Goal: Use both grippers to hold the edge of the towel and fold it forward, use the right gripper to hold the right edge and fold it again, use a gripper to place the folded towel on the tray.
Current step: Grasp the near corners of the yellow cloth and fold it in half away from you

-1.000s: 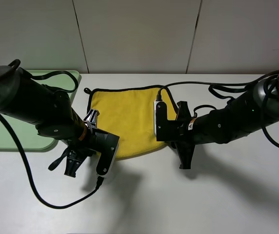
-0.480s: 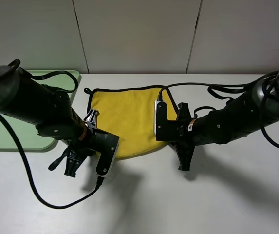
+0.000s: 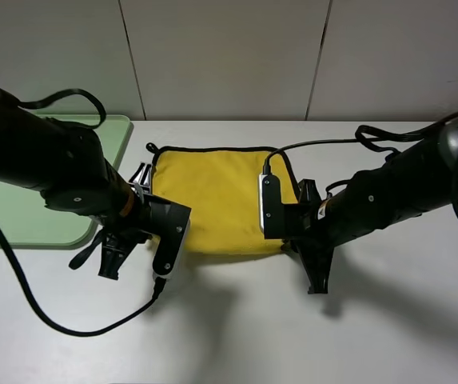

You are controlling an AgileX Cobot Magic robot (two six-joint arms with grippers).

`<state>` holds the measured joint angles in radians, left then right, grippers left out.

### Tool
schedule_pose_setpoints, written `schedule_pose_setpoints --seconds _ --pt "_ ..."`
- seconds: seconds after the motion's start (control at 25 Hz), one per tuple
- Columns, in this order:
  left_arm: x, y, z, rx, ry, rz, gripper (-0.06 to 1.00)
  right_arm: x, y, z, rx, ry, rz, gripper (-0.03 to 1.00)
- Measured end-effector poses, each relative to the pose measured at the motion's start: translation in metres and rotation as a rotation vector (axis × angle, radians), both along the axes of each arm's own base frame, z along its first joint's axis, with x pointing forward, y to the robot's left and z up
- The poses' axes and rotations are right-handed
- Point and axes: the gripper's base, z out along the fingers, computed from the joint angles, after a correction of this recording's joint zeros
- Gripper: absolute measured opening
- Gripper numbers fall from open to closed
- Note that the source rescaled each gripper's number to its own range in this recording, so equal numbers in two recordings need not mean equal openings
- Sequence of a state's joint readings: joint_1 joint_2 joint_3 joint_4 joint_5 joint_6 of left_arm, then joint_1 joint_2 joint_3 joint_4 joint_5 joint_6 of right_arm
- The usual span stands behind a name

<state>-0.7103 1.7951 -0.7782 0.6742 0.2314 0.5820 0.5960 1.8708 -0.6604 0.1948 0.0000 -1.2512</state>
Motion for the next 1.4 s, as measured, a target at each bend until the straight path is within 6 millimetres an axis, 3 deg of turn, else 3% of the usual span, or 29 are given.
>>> schedule_pose_setpoints --seconds 0.36,0.92,1.12,1.4 --pt "-0.004 0.007 0.046 -0.055 -0.099 0.028 0.00 -0.011 -0.004 0.038 0.039 0.030 -0.036 0.00" --pt "-0.016 0.022 0.093 -0.103 -0.188 0.080 0.00 -0.028 -0.020 0.102 0.069 -0.062 -0.066 0.00" --pt "-0.021 0.027 0.104 -0.109 -0.205 0.101 0.00 -0.033 -0.025 0.117 0.081 -0.094 -0.072 0.00" --pt "-0.023 0.031 0.105 -0.084 -0.197 0.117 0.00 -0.034 -0.026 0.120 0.084 -0.109 -0.069 0.00"
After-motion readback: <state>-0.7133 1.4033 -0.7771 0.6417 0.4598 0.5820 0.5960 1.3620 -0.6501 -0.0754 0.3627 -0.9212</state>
